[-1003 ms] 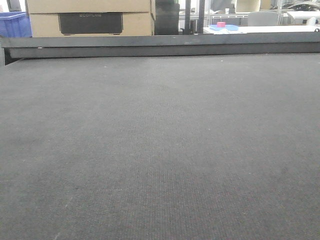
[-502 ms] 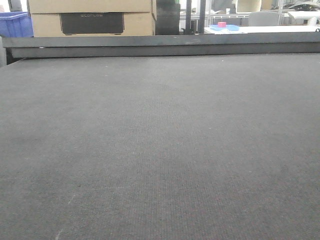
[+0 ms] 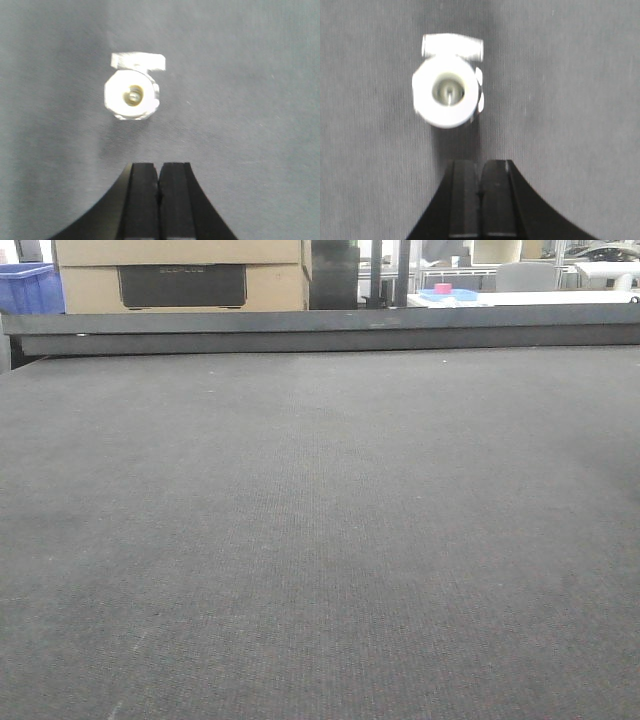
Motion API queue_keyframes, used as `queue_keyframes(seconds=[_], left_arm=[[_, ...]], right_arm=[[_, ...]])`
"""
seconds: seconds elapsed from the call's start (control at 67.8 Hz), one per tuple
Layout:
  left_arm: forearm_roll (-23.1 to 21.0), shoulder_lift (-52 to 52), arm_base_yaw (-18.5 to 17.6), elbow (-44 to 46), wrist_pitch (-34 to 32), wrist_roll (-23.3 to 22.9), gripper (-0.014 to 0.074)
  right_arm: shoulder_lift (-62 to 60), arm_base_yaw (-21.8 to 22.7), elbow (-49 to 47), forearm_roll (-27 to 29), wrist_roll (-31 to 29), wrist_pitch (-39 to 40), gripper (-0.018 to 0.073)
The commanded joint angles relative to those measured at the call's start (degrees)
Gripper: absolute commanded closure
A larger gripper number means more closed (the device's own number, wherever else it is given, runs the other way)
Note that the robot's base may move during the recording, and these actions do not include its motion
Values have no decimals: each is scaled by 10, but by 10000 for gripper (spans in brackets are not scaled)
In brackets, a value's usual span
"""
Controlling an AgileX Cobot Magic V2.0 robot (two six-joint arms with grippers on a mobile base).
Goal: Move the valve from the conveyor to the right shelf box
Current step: 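Close the right gripper around the nearer white valve's body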
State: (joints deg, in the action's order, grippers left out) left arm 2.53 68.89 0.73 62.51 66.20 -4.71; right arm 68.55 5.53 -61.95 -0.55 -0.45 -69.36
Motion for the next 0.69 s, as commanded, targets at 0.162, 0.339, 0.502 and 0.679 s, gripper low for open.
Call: queue_keyframes(seconds=[0.162,0.339,0.502,0.679], left_arm=[[-8,22,2,35,-21,-5,707],[-12,24,2,35,-28,-5,707],[-12,24,2,35,-28,-5,707],[-12,24,2,35,-32,-5,707]], right_arm=[[59,0,-44,1,-4,-6,669],[99,0,-44,25,-4,19,237],[132,0,-44,25,-4,30,-11],[174,0,-40,25,-4,61,1]])
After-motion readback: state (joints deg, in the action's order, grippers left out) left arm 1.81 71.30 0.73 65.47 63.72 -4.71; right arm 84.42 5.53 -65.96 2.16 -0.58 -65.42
